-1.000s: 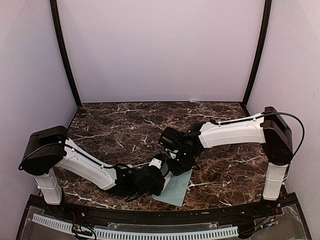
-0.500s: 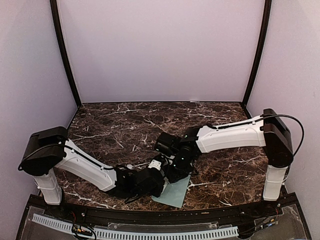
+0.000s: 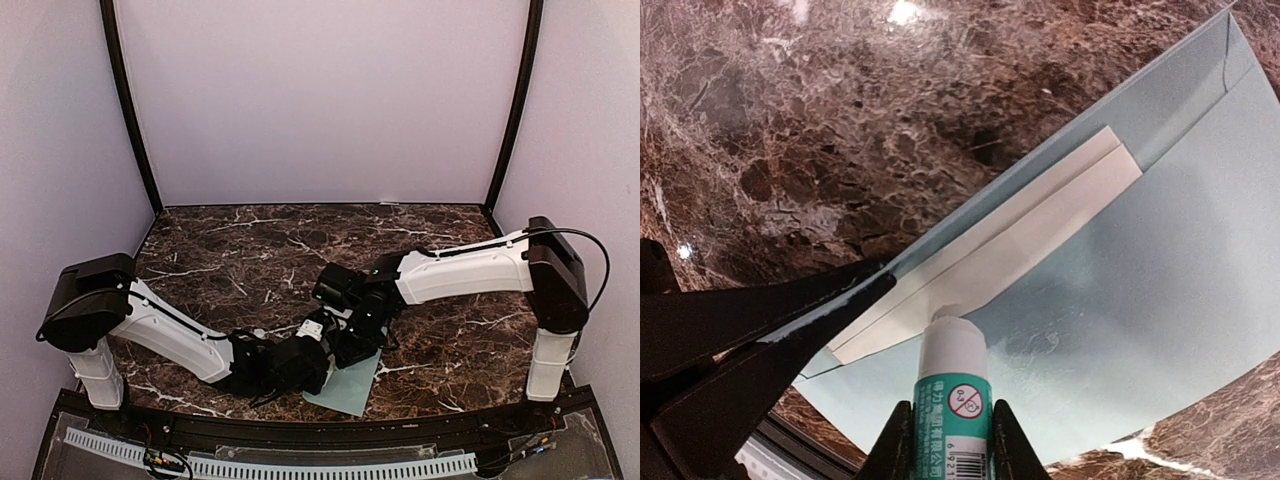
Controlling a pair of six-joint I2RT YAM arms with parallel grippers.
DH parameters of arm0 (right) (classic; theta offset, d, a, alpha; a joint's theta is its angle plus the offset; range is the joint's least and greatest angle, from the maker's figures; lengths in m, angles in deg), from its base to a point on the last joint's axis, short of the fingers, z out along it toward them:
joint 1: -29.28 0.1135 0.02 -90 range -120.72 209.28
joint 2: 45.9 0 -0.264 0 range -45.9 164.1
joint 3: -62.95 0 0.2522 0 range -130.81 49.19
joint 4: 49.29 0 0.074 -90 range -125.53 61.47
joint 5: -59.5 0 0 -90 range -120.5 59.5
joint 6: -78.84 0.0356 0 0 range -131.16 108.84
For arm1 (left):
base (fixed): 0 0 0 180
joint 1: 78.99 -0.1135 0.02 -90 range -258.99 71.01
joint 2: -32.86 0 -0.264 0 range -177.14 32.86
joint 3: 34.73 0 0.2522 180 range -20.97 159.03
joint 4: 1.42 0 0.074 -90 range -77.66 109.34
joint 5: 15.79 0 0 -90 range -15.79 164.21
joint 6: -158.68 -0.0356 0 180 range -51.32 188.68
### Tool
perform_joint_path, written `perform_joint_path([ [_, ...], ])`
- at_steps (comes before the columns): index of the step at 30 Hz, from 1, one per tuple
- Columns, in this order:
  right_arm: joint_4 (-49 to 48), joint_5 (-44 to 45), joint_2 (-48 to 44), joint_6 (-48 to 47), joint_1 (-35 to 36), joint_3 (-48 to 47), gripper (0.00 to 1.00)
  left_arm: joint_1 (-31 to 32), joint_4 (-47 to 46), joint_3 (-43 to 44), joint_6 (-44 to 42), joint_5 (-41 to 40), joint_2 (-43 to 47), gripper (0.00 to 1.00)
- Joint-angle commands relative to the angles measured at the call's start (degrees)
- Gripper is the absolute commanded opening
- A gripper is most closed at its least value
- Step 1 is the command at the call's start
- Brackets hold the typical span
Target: Place the letter into the envelope and seal it
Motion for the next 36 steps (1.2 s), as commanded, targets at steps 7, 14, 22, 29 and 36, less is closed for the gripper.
perform_joint_path([
  [7, 4.3, 7.2, 1.2, -2.6, -5.6, 1.9, 0.00, -0.3, -0.5, 0.7, -1.4, -1.3, 1.1, 0.00],
  [14, 5.1, 3.7, 0.5, -3.2, -4.7, 2.3, 0.00, -0.3, -0.2, 0.8, -1.1, -1.8, 1.2, 0.00],
  [22, 4.8, -3.3, -0.6, -1.6, 1.0, 1.7, 0.00, -0.3, 0.0, 0.8, -0.8, -2.1, 1.2, 0.00],
  [29, 4.1, -4.1, 0.0, -0.9, 2.0, 1.8, 0.00, -0.3, 0.3, 0.7, -0.6, -2.3, 1.5, 0.00],
  [36, 5.6, 5.4, 0.2, -1.3, -2.0, 2.0, 0.00, -0.3, 0.3, 0.7, -1.0, -1.9, 1.5, 0.00],
])
